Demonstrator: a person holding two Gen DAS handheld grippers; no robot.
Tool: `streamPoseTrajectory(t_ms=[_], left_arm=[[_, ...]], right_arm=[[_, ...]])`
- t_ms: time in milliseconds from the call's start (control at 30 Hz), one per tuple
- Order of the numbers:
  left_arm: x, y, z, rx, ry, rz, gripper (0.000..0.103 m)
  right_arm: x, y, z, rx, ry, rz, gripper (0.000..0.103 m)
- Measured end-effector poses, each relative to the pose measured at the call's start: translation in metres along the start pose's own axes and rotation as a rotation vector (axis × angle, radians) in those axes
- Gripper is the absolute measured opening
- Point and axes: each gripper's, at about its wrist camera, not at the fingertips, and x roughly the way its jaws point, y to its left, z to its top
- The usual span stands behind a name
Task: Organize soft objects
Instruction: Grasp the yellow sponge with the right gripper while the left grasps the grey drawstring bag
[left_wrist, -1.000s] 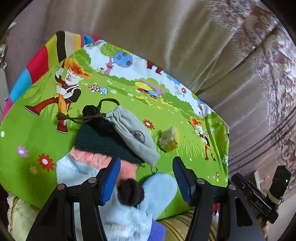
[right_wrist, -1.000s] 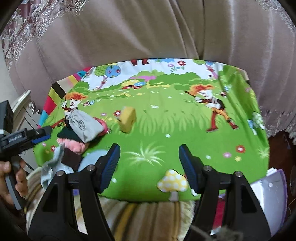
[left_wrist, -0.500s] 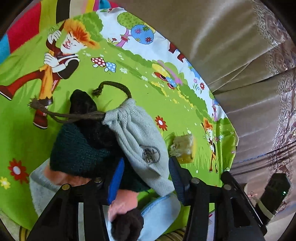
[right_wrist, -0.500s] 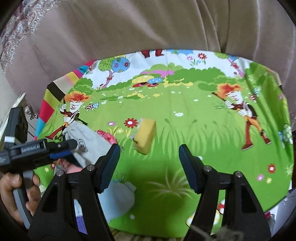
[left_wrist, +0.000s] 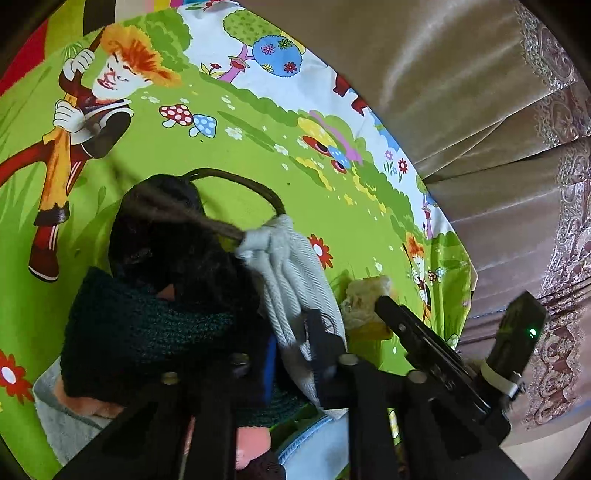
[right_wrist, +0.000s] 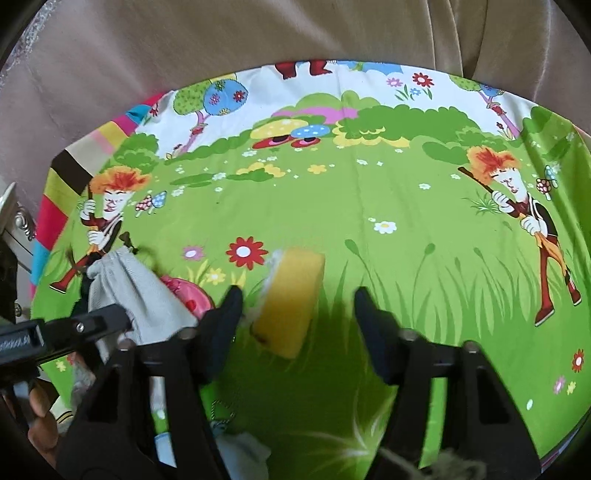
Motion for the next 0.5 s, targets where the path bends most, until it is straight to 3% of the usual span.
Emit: streamPoseTrajectory(t_ms=[33,133,500], left_arm=[[-0.001,0.000,0.000,0.003,-0.005,-0.004,0.011],[-0.009,-0.004,-0.002,0.023,-0.028,-0.017,0.009],[-0.049,-0.038,-0.024,0.151,-0.135,-0.051,0.008]], right_arm=[[0.002,0.000,0.000,-0.004,0.003,0.004,0.037],[0.006,0.000,0.000,-0.020,-0.003,-0.007,0.030],[-0.043,-0.004,-0.016,-0.028,-0.084,0.001,0.027]])
